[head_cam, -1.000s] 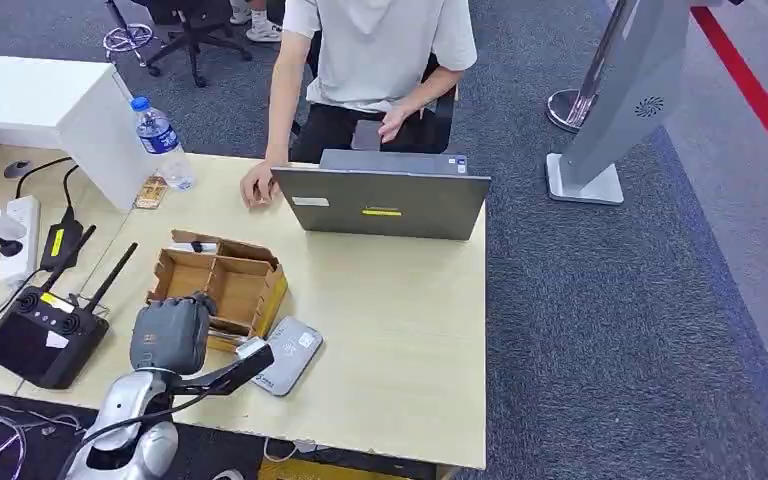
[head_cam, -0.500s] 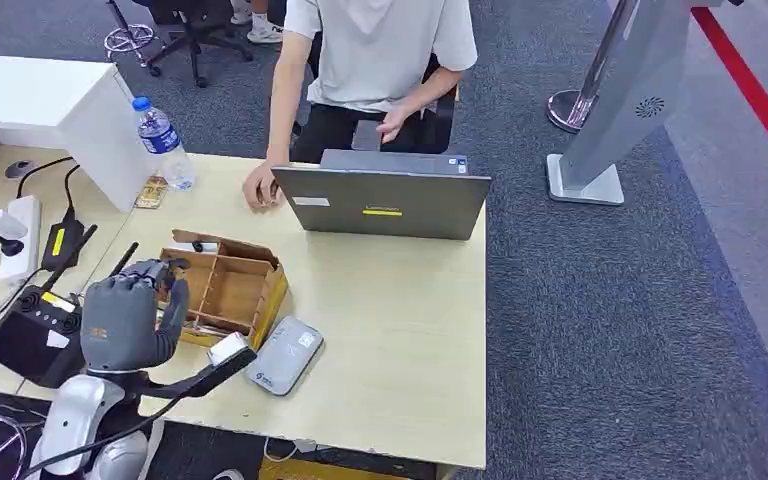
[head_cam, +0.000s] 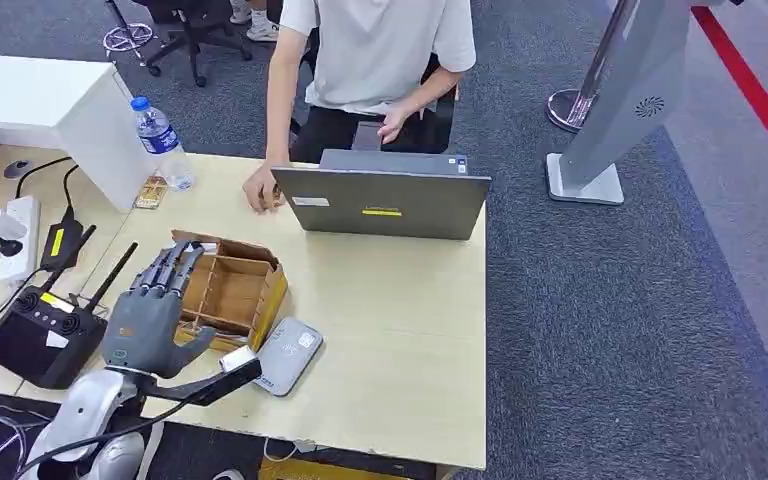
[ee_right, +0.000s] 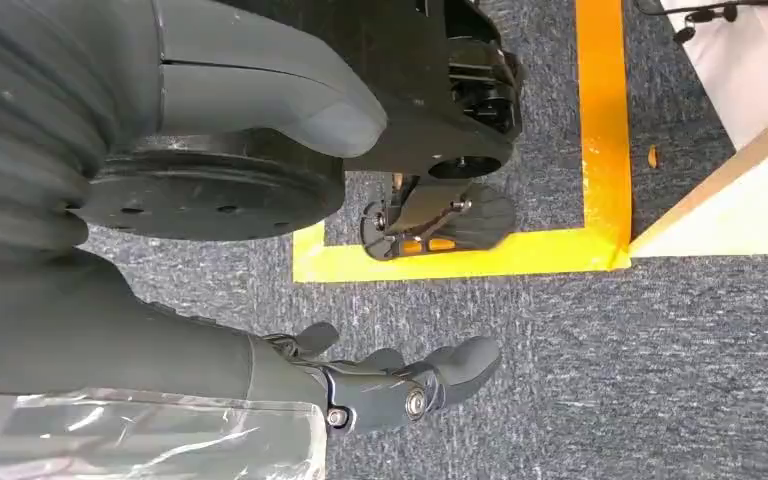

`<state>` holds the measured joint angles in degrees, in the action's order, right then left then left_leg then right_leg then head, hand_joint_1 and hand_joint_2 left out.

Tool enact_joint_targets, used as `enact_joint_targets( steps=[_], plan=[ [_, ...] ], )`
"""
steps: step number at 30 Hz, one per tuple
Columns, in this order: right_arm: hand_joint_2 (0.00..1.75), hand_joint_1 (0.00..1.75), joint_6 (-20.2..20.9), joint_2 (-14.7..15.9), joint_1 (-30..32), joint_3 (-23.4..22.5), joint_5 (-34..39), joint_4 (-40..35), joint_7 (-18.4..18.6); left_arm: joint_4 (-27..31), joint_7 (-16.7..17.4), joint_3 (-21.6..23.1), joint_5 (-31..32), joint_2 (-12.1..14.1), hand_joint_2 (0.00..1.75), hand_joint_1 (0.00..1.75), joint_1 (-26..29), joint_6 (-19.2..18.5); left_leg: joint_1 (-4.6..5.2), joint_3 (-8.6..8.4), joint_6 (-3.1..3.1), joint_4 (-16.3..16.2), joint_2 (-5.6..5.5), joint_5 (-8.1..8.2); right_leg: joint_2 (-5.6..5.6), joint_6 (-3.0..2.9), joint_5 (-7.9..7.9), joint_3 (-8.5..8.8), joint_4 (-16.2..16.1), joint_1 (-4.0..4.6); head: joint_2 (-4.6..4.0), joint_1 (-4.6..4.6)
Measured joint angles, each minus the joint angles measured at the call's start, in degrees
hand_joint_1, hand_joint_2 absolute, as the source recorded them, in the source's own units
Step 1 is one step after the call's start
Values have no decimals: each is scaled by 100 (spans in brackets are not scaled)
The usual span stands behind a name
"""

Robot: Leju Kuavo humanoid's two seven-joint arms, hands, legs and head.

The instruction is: Pass the card to the sensor for recognition and then transmit it.

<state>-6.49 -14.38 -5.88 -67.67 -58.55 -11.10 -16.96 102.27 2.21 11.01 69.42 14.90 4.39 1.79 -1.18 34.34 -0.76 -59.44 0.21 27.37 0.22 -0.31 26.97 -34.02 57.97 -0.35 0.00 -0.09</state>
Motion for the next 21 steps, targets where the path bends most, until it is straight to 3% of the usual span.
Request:
enact_joint_targets(
  steps=[21],
  plan=[
    [175,0,0,4,0,0,-105,0,59,-651,297,31,-218,212,175,0,-15,-402,0,1,2,0,-1,1,-1,0,0,1,0,0,0,-2]
  ],
)
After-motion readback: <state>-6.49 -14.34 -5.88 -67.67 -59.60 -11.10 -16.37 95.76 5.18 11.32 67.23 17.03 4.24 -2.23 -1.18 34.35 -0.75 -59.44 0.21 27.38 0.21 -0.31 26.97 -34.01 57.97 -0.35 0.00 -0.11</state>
